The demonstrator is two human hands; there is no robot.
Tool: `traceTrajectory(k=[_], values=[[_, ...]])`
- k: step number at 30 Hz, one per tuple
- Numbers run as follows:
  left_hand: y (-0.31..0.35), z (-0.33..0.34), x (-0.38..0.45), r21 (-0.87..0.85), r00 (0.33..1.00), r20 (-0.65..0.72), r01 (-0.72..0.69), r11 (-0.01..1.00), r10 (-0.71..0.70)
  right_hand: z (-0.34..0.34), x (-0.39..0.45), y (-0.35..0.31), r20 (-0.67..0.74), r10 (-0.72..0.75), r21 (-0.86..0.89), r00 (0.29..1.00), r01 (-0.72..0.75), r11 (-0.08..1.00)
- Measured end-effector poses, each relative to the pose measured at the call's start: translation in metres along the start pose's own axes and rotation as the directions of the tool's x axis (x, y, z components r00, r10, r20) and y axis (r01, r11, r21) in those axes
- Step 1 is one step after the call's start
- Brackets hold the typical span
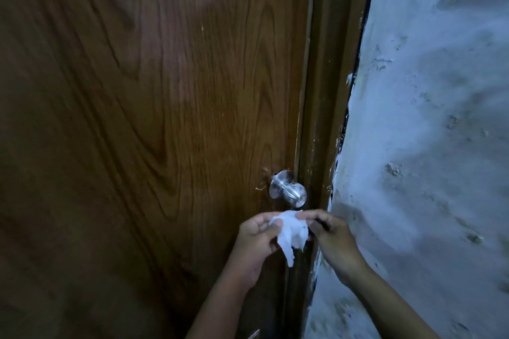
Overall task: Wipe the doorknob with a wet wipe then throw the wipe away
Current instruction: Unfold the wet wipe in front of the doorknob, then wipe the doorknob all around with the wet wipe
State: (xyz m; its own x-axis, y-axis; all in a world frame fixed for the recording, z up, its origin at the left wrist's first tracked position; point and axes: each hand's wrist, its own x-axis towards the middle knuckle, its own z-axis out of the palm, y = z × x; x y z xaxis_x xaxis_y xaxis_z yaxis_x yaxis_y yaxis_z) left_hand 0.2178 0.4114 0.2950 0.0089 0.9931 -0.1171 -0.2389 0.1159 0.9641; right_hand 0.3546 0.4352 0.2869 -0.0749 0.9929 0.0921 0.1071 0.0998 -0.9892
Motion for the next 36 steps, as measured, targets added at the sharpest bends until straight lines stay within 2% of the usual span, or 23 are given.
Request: traceTrajectory(k=[2, 5, 10, 12, 15, 17, 19, 23, 26, 28, 32, 34, 35, 36], values=[[0.001, -0.002, 0.004, -0.049, 1.000, 0.006, 0.018, 0.999, -0.017, 0.003, -0.002, 0.000, 0.056, 0.068, 0.048, 0.996, -0.070, 0.996], [0.000, -0.006, 0.008, -0.115, 0.999, 0.016, 0.045, 0.992, -0.043, 0.006, -0.003, 0.006, 0.113, 0.090, 0.033, 0.990, -0.094, 0.995], [-0.007, -0.010, 0.015, -0.121, 0.998, 0.034, 0.058, 0.991, -0.054, 0.009, -0.005, 0.014, 0.064, 0.055, 0.033, 0.996, -0.057, 0.998], [-0.010, -0.006, 0.018, -0.083, 0.999, 0.006, 0.043, 0.996, -0.043, 0.007, -0.002, 0.015, 0.008, 0.039, 0.066, 0.999, -0.039, 0.997], [-0.011, 0.001, 0.023, 0.043, 0.999, -0.049, 0.007, 0.999, -0.005, 0.003, 0.008, 0.012, -0.090, 0.043, 0.212, 0.995, -0.023, 0.977], [-0.011, 0.008, 0.028, 0.106, 0.998, -0.064, -0.023, 0.994, 0.030, 0.001, 0.015, 0.008, -0.096, 0.050, 0.296, 0.994, -0.020, 0.955], [-0.010, 0.018, 0.033, 0.150, 0.994, -0.088, -0.054, 0.987, 0.067, -0.002, 0.022, 0.007, -0.102, 0.057, 0.309, 0.993, -0.023, 0.951], [-0.005, 0.032, 0.038, 0.199, 0.986, -0.054, -0.145, 0.969, 0.159, -0.012, 0.033, 0.007, -0.100, 0.040, 0.297, 0.994, -0.009, 0.955], [-0.003, 0.034, 0.048, 0.216, 0.969, -0.085, -0.208, 0.954, 0.230, -0.016, 0.037, 0.007, 0.023, -0.028, 0.291, 0.999, 0.020, 0.956], [-0.003, 0.034, 0.056, 0.224, 0.961, -0.091, -0.237, 0.945, 0.263, -0.018, 0.043, 0.006, 0.048, -0.097, 0.216, 0.994, 0.084, 0.973], [-0.005, 0.036, 0.066, 0.279, 0.964, 0.014, -0.258, 0.925, 0.265, -0.025, 0.066, 0.004, -0.040, -0.195, 0.068, 0.980, 0.198, 0.978], [-0.003, 0.033, 0.070, 0.338, 0.955, -0.009, -0.278, 0.899, 0.298, -0.025, 0.079, 0.003, -0.083, -0.230, 0.031, 0.970, 0.233, 0.972], [-0.001, 0.030, 0.071, 0.402, 0.934, -0.042, -0.309, 0.862, 0.354, -0.025, 0.085, 0.003, -0.102, -0.248, 0.001, 0.963, 0.250, 0.968], [0.001, 0.025, 0.071, 0.516, 0.893, -0.072, -0.347, 0.783, 0.444, -0.023, 0.092, 0.002, -0.119, -0.272, -0.047, 0.955, 0.268, 0.962]])
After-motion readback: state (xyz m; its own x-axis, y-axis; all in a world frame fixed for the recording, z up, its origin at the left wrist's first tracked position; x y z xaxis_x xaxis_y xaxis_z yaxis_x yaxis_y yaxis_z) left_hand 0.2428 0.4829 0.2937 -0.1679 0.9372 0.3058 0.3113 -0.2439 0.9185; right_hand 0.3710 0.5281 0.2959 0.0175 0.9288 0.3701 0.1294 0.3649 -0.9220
